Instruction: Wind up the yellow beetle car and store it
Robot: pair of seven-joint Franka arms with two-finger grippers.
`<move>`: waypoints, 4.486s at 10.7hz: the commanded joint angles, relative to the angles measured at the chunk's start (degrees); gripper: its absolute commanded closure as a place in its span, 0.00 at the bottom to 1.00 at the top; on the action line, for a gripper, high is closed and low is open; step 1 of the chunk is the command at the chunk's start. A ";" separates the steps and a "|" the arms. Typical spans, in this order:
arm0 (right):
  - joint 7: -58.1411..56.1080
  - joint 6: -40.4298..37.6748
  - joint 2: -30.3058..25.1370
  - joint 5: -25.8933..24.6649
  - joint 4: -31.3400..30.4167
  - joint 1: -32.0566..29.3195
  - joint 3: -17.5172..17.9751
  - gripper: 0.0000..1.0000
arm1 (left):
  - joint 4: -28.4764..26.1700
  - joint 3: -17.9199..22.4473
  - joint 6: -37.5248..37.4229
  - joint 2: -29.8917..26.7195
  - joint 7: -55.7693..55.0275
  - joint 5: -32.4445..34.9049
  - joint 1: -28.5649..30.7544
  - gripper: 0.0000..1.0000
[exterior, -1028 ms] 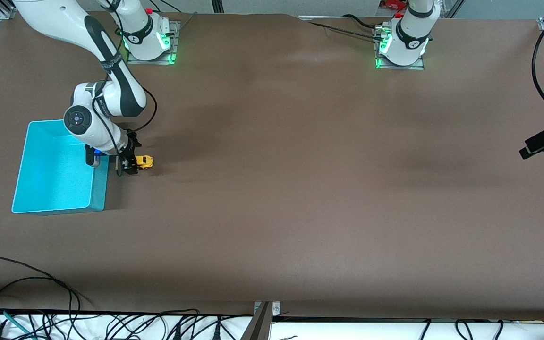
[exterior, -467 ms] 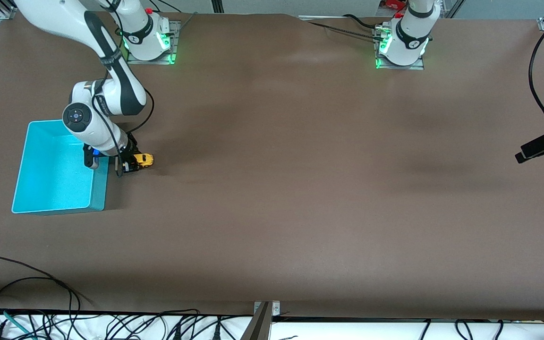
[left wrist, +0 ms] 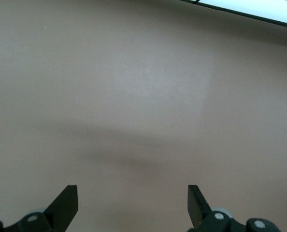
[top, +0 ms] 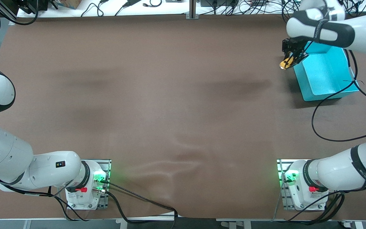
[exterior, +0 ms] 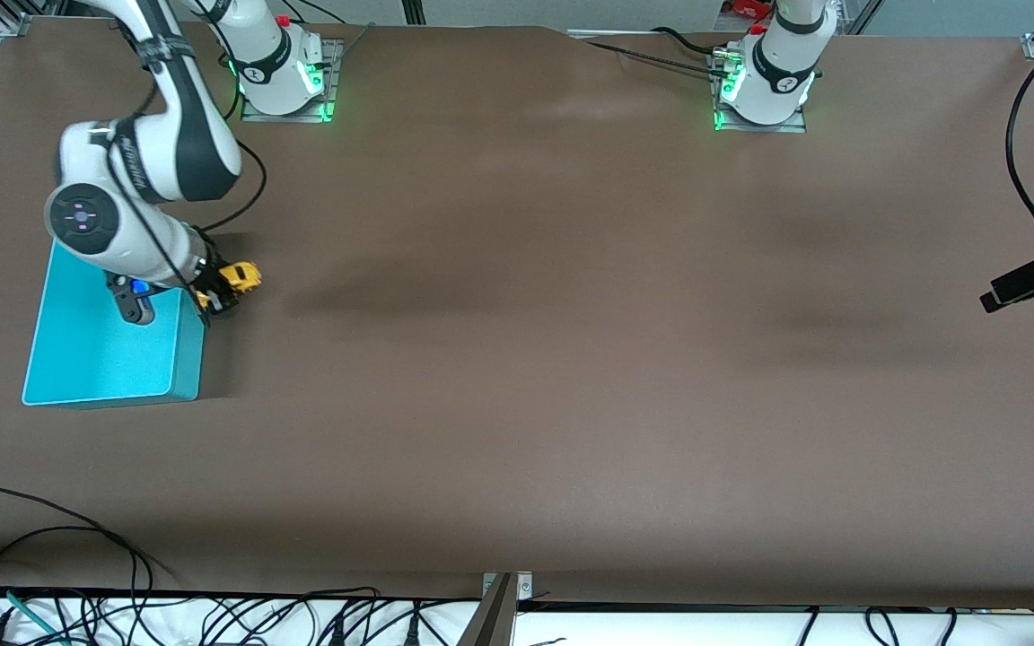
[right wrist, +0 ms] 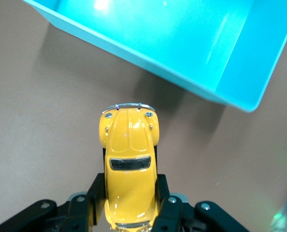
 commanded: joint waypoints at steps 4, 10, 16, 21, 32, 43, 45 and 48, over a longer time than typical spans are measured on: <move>-36.15 -2.95 -1.74 -0.83 0.40 -0.38 -12.06 0.83 | 0.66 -0.19 -0.33 0.15 1.53 -1.43 0.66 0.00; -62.83 14.41 3.17 -0.83 -7.94 -1.43 -19.46 0.83 | 0.66 -0.11 -0.33 0.23 1.53 -1.43 0.84 0.00; -69.79 27.81 10.12 -0.83 -13.40 -5.48 -19.46 0.80 | 0.66 -0.11 -0.33 0.41 1.53 -1.52 0.84 0.00; -71.03 27.37 10.40 -0.83 -12.88 -5.92 -19.38 0.00 | 0.66 -0.19 -0.33 0.76 1.53 -1.52 0.84 0.00; -72.60 -28.67 3.71 1.53 29.11 -5.39 -18.76 0.00 | 0.75 -0.19 -0.33 0.76 1.53 -1.52 0.84 0.00; -64.70 -19.31 -8.93 4.71 22.04 -8.64 2.16 0.00 | 0.84 -0.19 -0.25 0.76 1.61 -1.26 0.75 0.00; -64.44 -18.60 -10.08 4.70 19.74 -8.64 2.16 0.00 | 0.84 -0.19 -0.25 0.76 4.41 -1.08 0.75 0.00; -64.53 -18.15 -11.49 4.62 17.54 -8.64 2.07 0.00 | 0.84 -0.19 -0.25 0.76 4.87 -0.82 0.75 0.00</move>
